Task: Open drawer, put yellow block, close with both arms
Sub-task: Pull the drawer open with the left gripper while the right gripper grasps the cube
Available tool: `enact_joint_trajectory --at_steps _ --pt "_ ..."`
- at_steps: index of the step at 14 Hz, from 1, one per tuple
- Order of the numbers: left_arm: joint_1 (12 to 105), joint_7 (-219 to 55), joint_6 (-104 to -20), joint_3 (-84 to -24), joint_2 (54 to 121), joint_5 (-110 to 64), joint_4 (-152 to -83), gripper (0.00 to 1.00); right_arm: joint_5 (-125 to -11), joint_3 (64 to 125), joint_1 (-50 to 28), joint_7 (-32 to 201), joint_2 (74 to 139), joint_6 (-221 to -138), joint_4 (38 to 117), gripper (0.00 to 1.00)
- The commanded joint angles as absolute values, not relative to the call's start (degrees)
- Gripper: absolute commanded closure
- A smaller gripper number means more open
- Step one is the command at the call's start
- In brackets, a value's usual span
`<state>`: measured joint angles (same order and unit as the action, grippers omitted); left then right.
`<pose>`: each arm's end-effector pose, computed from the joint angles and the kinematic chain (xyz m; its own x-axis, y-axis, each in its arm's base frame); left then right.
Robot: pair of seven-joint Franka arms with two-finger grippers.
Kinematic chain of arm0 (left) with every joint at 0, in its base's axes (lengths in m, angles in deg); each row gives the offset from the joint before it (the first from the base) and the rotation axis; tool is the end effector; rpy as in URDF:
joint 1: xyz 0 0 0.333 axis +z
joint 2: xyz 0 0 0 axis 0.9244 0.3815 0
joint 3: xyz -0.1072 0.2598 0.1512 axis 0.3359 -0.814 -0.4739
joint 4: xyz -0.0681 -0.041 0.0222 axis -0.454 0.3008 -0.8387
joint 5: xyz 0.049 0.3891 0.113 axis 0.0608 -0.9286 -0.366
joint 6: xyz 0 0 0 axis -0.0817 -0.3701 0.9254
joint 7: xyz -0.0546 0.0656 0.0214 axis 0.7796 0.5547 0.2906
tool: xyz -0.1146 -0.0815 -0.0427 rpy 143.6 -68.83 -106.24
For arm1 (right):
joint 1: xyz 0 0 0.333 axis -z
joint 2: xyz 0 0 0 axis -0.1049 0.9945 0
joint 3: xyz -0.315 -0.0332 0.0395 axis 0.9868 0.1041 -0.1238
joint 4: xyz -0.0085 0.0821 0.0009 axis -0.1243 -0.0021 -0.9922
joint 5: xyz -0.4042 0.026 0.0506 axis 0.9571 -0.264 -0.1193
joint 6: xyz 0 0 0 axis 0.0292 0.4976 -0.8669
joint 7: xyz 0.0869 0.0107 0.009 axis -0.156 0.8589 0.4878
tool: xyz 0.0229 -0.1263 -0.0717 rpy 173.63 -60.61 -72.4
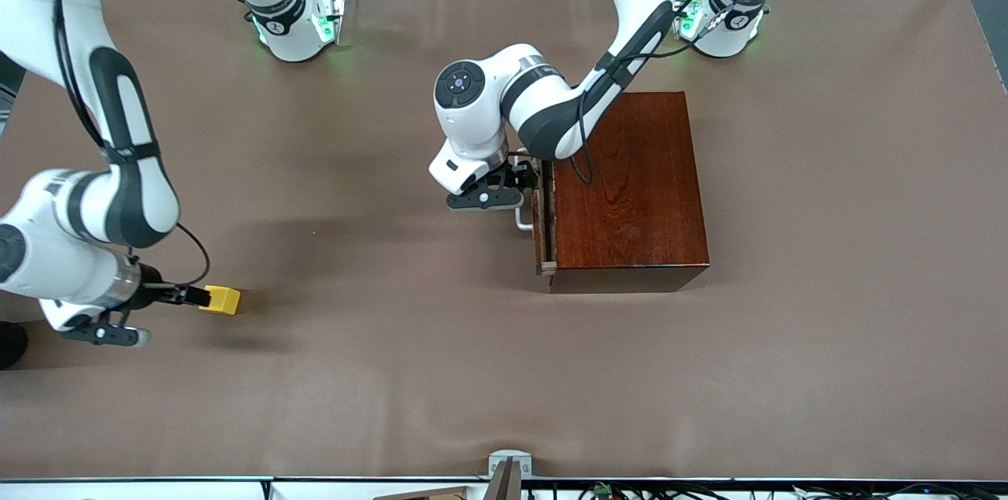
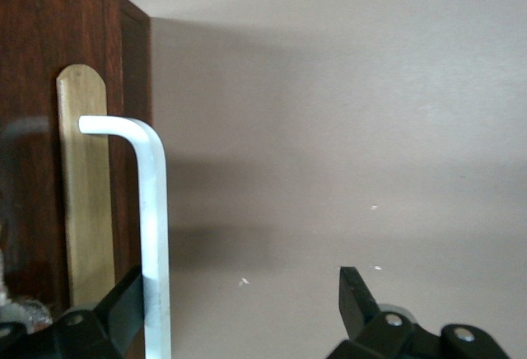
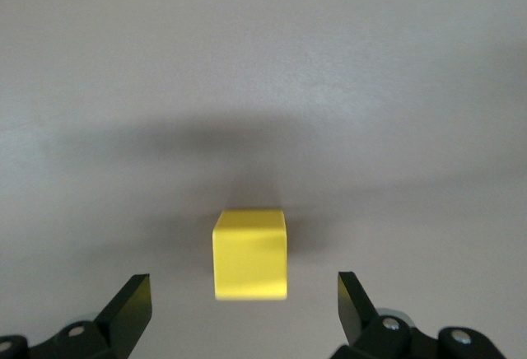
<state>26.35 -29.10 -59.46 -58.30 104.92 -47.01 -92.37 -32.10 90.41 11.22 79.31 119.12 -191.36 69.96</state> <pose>0.4806 -0.5821 0.2587 0.9988 0.0148 0.0472 0.0178 -0.9978 -0.0637 0.7058 -0.0748 0.2164 0.9926 -0.1210 -0.0064 -0.1210 -0.9927 -0.0021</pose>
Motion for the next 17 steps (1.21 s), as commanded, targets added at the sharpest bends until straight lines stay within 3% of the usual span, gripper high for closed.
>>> enact_joint_trajectory --at_steps 1,8,9,10,12,13,17 --pt "25.39 -27.57 -61.32 -58.27 105.92 -45.99 -90.84 0.00 -31.71 89.64 11.74 79.58 120.94 -196.43 72.22 0.00" --pt "24.07 -27.31 -65.71 -58.27 106.36 -42.48 -90.75 0.00 -31.71 89.64 11.74 79.93 122.26 -200.49 76.01 0.00" --pt "23.81 -27.57 -66.50 -58.27 106.45 -42.21 -90.66 0.00 -31.71 89.64 11.82 81.32 122.35 -200.06 76.01 0.08" --pt "23.63 -27.66 -67.29 -58.27 106.54 -42.12 -90.75 0.00 -31.71 89.64 12.00 82.64 122.44 -199.88 76.01 0.30" --pt "22.58 -27.75 -68.87 -58.18 107.15 -41.86 -90.66 0.00 -31.71 89.64 12.09 82.57 122.70 -199.79 76.01 0.91" --pt "22.49 -27.83 -69.31 -58.18 107.33 -41.86 -90.75 0.00 -31.80 89.64 12.00 82.05 122.70 -199.79 76.01 1.00" --pt "21.70 -28.01 -71.24 -58.01 108.21 -41.77 -90.57 0.00 -31.88 89.64 11.91 82.65 122.61 -199.88 75.92 1.00"
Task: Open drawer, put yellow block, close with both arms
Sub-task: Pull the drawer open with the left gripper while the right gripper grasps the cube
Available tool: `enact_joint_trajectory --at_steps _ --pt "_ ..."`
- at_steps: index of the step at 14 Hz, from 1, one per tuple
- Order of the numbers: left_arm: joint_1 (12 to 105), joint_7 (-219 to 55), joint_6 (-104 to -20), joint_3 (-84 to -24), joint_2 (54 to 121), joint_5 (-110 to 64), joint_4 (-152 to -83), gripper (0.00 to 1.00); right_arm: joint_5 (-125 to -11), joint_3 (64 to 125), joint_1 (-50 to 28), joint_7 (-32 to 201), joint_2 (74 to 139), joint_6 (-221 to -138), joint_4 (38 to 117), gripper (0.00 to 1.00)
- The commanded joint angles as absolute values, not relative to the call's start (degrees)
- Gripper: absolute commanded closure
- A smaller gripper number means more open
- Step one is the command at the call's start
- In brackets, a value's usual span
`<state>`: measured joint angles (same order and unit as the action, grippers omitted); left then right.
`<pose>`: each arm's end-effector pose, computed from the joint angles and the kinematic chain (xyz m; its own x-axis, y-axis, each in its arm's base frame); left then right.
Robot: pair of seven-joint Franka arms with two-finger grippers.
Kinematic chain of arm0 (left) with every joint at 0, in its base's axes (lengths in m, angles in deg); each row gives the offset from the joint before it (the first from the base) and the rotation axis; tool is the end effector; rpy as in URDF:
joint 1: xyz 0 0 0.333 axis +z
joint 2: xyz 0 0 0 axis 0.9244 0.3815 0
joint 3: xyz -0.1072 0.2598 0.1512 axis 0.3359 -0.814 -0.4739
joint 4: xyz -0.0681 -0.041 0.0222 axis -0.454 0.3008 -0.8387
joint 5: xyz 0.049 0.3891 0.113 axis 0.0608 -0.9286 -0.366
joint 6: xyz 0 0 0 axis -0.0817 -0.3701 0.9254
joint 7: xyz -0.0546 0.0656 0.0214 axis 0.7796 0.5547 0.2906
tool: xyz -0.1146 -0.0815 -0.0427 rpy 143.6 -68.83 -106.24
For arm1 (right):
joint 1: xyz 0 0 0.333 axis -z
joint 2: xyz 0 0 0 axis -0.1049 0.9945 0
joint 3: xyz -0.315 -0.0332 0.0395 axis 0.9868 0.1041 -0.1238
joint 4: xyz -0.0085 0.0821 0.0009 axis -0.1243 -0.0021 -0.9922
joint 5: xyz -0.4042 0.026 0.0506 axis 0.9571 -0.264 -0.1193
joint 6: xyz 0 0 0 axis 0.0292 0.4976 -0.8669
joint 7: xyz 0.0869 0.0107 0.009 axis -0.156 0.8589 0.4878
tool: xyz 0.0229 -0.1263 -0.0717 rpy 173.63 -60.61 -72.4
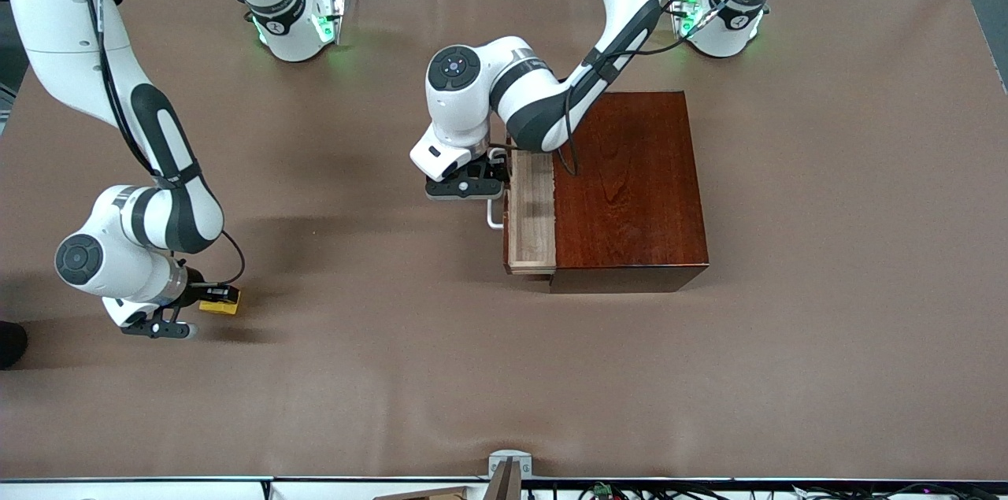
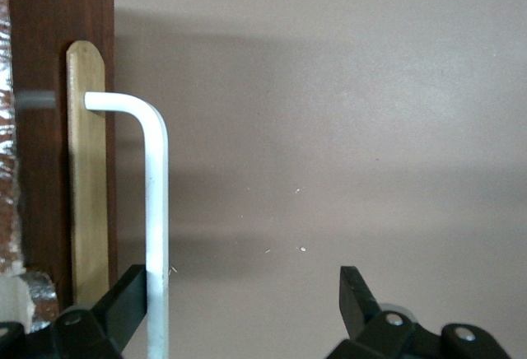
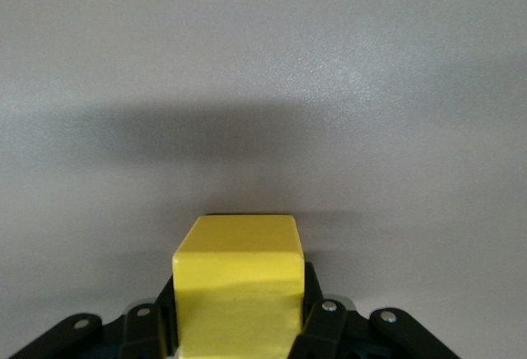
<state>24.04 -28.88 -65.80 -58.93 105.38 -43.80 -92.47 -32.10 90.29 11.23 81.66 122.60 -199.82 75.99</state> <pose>0.4645 -0.6129 0.2607 0.9982 0.0112 0.0597 0.0085 -0.9989 0.0458 0.6810 -0.0718 0.1406 0.9965 -0.0800 -0.0246 -0.0800 -0.9968 -0.0017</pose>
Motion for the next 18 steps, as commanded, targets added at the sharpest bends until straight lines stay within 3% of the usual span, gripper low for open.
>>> enact_joint_trajectory --at_steps 1,15,18 --pt "21.26 -28.01 -72.21 -57.57 108.30 -41.86 -90.49 0.00 -31.88 89.64 11.91 83.00 122.44 -199.88 75.84 1.00" --pt "20.90 -27.83 -80.82 -54.14 108.21 -39.32 -90.40 0.00 -31.62 89.81 15.16 110.05 118.57 -199.35 72.15 1.00" --pt "20.82 -27.83 -82.85 -53.44 108.30 -38.34 -90.40 0.00 -31.71 89.72 16.13 116.83 118.39 -195.68 69.35 1.00"
